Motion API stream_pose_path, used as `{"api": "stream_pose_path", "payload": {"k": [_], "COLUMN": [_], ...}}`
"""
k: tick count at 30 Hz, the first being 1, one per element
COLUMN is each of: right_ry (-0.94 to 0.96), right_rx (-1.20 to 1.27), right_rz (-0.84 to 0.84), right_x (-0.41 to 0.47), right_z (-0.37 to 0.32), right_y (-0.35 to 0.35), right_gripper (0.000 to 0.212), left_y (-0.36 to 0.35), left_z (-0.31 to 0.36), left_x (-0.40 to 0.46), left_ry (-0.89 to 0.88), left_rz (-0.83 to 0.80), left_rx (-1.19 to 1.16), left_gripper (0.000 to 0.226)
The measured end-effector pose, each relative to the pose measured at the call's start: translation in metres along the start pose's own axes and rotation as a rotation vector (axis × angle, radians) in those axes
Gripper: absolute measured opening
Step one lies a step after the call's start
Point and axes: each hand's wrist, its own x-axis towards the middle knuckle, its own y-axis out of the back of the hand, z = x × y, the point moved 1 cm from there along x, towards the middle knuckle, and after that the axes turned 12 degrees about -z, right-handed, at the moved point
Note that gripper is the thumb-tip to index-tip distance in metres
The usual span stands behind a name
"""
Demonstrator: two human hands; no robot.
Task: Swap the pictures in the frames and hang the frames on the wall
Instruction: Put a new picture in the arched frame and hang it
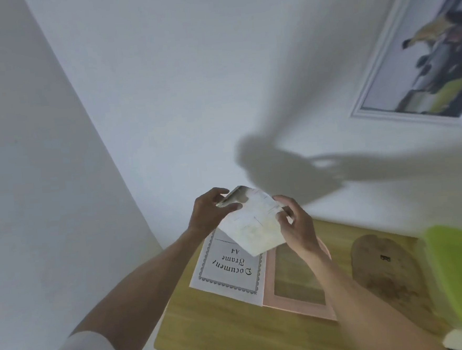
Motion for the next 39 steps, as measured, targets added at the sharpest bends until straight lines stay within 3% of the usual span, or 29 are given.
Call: {"api": "stream_pose_path", "payload": {"k": [6, 11, 22, 28, 34, 39], "right_ry": [-0.233, -0.370, -0.656, -0.694, -0.740, -0.731], "right_rx": [0.329, 0.430, 0.052, -0.198, -0.442, -0.460], "right_rz": [0.150, 0.331, 0.179, 0.013, -0.061, -0.083], "right_x": [-0.022, -0.048, -0.092, -0.109, -0.107, -0.110], "right_z": [0.014, 0.041, 0.122, 0.152, 0.156, 0.161], "right_y": [0.035, 0.045, 0.054, 0.042, 0.040, 0.043], "right_gripper": [0.037, 0.037, 0.036, 0.043, 0.050, 0.048], "left_y": [-0.028, -0.062, -0.145, -0.169, -0.177, -0.177], "left_z": [0.005, 0.002, -0.017, -0.036, -0.042, -0.050], "left_x": [0.000, -0.010, -0.029, -0.037, -0.038, -0.040], "left_ry": [0.085, 0.111, 0.214, 0.263, 0.199, 0.186], "left_rz": [-0.163, -0.255, -0.296, -0.377, -0.499, -0.517], "left_rx": [-0.120, -0.212, 0.038, 0.296, 0.574, 0.610], "left_gripper": [0.039, 0.033, 0.050, 0.037, 0.082, 0.072]}}
